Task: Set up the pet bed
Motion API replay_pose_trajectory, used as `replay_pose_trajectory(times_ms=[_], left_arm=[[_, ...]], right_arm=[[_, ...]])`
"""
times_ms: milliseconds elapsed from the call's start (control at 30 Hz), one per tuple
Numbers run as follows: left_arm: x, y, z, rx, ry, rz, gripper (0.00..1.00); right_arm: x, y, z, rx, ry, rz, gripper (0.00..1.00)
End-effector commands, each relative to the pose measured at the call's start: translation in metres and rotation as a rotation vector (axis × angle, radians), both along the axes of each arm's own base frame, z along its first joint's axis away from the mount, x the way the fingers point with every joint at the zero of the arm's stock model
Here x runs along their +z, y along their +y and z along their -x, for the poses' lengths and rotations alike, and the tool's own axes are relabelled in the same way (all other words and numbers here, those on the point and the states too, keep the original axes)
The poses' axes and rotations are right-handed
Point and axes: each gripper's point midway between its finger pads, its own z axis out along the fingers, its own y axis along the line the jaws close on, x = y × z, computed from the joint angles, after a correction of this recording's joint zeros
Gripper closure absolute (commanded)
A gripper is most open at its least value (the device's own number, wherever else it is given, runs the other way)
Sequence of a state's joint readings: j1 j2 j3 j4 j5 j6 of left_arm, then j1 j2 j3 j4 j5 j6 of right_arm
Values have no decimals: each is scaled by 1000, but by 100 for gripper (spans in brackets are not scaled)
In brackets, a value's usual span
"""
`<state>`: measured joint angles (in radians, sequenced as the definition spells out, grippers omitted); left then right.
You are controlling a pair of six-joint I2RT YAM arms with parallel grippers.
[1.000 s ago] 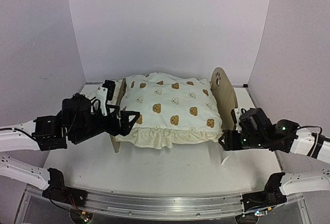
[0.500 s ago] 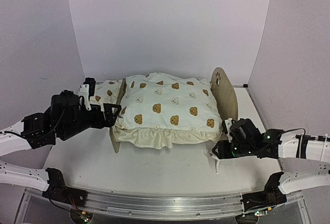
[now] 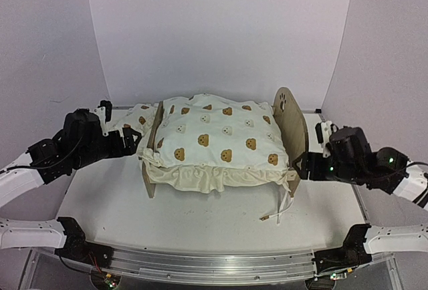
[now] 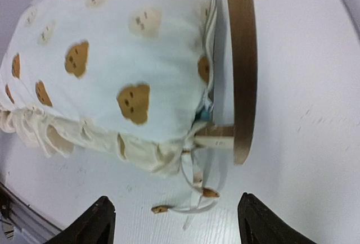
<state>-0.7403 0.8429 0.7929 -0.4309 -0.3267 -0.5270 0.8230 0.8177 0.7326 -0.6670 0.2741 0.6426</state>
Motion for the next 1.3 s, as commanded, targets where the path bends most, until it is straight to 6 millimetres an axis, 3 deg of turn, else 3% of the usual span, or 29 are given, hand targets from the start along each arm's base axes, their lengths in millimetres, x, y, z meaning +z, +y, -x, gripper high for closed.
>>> replay_pose_trajectory(times_ms=[0, 100, 200, 300, 400, 633, 733, 767, 867, 933, 1033, 1100, 1133, 1267], left_arm=[[13, 5, -18, -41, 39, 98, 1], [11, 9, -25, -37, 39, 95, 0], [0, 13, -31, -33, 57, 70, 1], [-14, -2, -34, -108, 89, 94, 2], [-25, -20, -34, -187, 117, 131, 6], [-37, -43, -26, -320, 153, 174, 11], [-27, -51, -20, -392, 129, 187, 10], [-23, -56, -17, -424, 124, 196, 9], [-14, -76, -4, -570, 117, 237, 9], [-17, -84, -2, -611, 113, 232, 9], [-25, -88, -7, -622, 125, 209, 9], [-26, -91, -12, -628, 126, 197, 9], [-25, -93, -15, -630, 126, 195, 9], [-29, -100, -23, -656, 135, 173, 9]], right_arm=[[53, -28, -36, -63, -151, 337, 24], [66, -29, -61, -80, -148, 496, 22], [66, -31, -87, -88, -126, 579, 23], [55, -39, -112, -109, -91, 615, 33], [46, -61, -129, -172, -49, 645, 43], [47, -132, -129, -356, -7, 669, 82], [49, -133, -122, -339, -13, 636, 88], [49, -127, -120, -302, -9, 605, 85], [71, -106, -113, -187, -28, 528, 62], [108, -96, -111, -149, -95, 513, 49], [146, -69, -106, -47, -170, 553, 35], [148, -35, -102, 91, -198, 586, 28], [140, -11, -100, 185, -197, 590, 25], [106, 109, -55, 634, -246, 459, 21]])
